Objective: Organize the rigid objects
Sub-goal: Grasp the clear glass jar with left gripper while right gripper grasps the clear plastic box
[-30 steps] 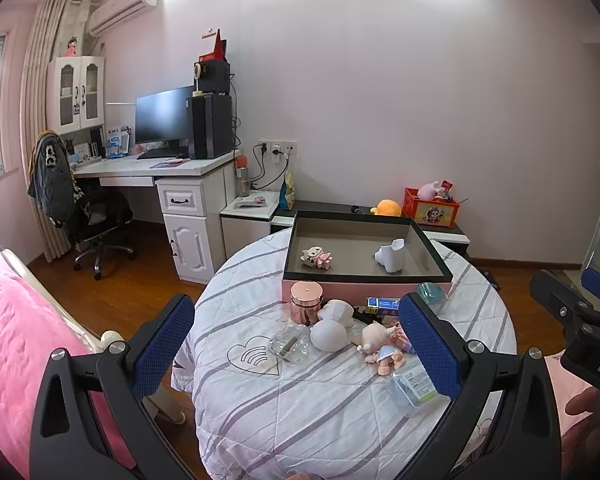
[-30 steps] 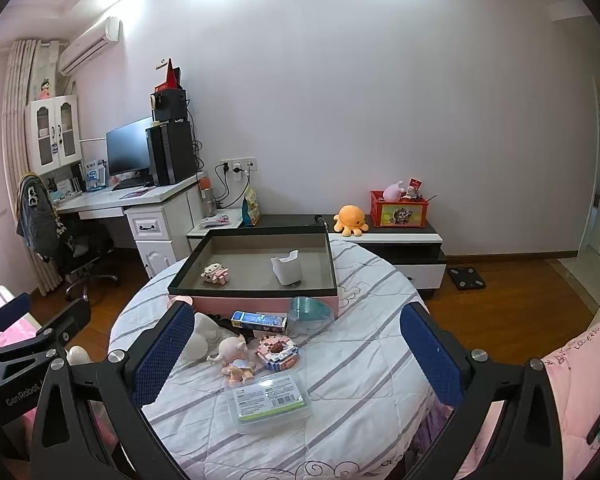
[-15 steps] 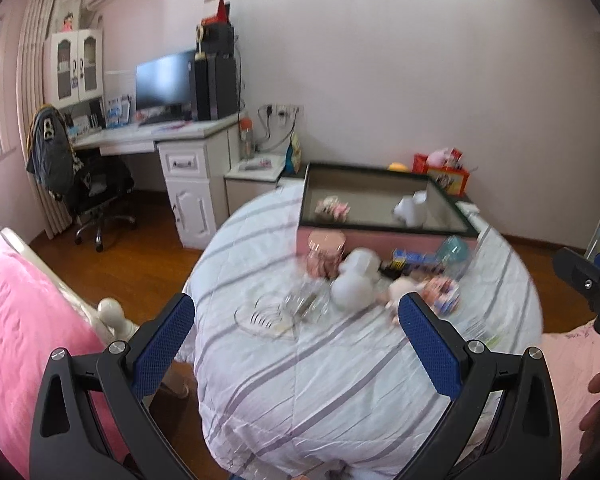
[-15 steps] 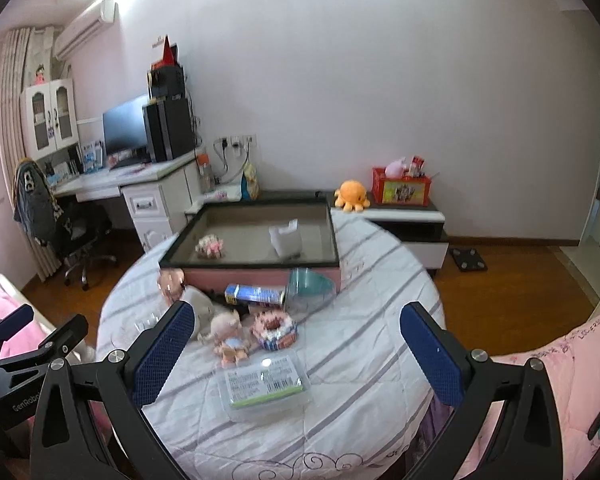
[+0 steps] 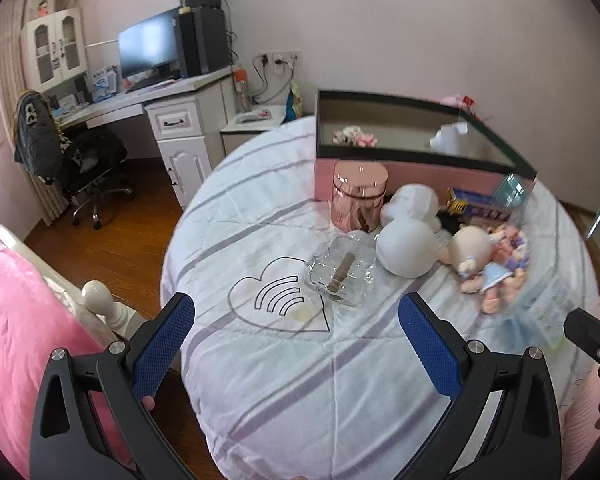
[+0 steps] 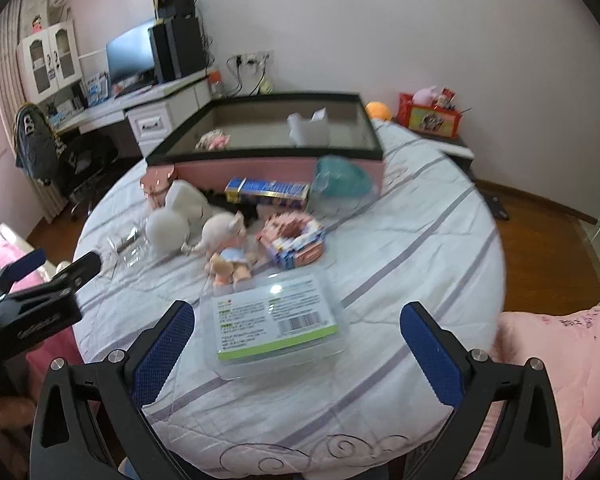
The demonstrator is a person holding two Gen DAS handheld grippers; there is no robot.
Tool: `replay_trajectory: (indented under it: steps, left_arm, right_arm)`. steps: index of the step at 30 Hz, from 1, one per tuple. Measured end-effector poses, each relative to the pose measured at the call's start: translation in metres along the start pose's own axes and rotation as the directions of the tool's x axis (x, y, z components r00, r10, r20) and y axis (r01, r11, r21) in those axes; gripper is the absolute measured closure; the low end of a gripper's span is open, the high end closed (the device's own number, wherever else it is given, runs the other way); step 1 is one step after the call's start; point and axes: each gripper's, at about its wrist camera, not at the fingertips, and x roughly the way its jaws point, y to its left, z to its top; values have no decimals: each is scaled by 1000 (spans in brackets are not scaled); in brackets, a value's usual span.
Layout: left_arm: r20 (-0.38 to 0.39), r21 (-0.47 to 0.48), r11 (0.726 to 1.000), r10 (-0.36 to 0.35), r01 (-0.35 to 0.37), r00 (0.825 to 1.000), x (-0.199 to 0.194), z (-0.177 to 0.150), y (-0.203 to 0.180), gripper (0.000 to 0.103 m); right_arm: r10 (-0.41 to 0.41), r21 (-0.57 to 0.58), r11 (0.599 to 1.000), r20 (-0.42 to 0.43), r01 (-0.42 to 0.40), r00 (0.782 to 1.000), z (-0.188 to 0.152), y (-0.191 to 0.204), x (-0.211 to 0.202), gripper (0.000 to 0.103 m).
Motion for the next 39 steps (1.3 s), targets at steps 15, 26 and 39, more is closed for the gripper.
replay_trajectory:
  steps: [15,26,39]
  left_arm:
    - [-94,117,987,-99,109,991,70,21,-14,7]
    - [-102,60,984,-164,171,981,64,19,-7,51]
    - [-33,27,991,-132,133,991,13,21,-2,51]
  right_arm:
    - [32,-42,998,-112,-37,993,-4,10,55,0]
    - [58,-49,997,-101,-63,993,-3,5,54,7]
    - [117,-19,993,-58,-119,991,12,-1,26,7]
